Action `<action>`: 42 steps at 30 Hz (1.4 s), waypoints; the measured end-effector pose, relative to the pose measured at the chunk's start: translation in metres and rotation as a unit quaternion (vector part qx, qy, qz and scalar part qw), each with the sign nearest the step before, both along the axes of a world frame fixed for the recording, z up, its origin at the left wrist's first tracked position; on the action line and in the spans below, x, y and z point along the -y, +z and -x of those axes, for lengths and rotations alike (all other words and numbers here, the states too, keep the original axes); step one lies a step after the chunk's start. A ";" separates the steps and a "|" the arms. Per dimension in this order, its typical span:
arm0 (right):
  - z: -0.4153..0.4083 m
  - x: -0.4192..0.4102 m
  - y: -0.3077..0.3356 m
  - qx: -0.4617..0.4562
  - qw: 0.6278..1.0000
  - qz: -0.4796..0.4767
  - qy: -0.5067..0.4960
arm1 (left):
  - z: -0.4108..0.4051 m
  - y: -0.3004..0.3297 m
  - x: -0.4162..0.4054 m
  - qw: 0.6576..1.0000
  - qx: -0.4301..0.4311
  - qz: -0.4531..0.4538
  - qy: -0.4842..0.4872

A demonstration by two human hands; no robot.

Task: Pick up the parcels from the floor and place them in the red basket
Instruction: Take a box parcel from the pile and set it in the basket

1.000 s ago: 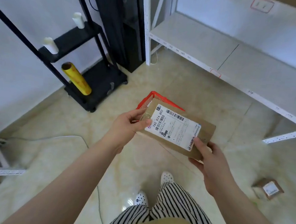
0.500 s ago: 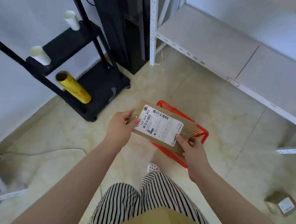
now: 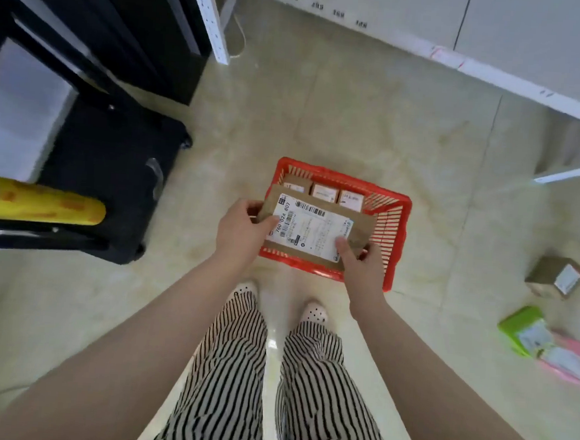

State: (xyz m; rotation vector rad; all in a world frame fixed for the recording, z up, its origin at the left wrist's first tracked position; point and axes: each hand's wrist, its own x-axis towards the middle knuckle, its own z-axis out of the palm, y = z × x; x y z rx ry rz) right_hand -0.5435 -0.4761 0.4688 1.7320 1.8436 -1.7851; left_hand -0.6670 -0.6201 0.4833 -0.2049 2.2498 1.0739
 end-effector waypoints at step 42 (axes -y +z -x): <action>0.004 -0.025 -0.362 0.155 0.976 -0.010 0.155 | -0.021 -0.364 -0.050 0.943 -0.036 0.199 -0.266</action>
